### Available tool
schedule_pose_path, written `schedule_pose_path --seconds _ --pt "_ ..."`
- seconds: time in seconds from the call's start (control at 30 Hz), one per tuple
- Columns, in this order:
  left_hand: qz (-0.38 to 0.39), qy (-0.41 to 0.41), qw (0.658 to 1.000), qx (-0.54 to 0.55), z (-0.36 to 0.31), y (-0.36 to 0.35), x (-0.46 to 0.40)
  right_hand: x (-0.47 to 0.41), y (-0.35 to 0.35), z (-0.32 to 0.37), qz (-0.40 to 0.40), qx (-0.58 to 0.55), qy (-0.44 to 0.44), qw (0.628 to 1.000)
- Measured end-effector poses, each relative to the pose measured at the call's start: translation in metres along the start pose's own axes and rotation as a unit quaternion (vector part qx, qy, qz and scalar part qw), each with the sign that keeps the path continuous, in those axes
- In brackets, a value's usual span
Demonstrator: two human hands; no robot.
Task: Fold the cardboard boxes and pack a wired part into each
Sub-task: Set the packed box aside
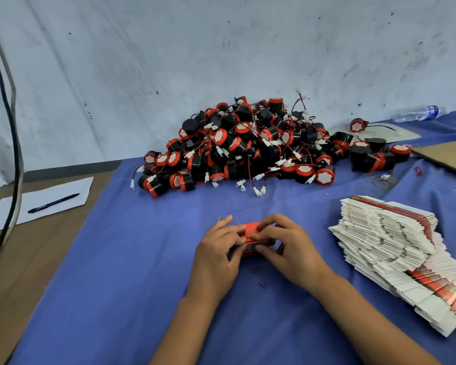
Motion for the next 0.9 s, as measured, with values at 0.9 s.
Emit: schedule_pose_path --seconds 0.9 --pt "0.131 0.044 0.918 0.371 -0.353 -0.106 -0.084 0.053 0.39 0.106 -0.147 0.376 -0.295 0.866"
Point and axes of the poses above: each hand's wrist, its own x-axis away from the middle knuckle, its own y-axis out of the back of the hand, z = x × y, the point moved 4 cm from there along -x, towards the middle knuckle, and after that the axes turned 11 degrees about -z, right-handed, at the moved point
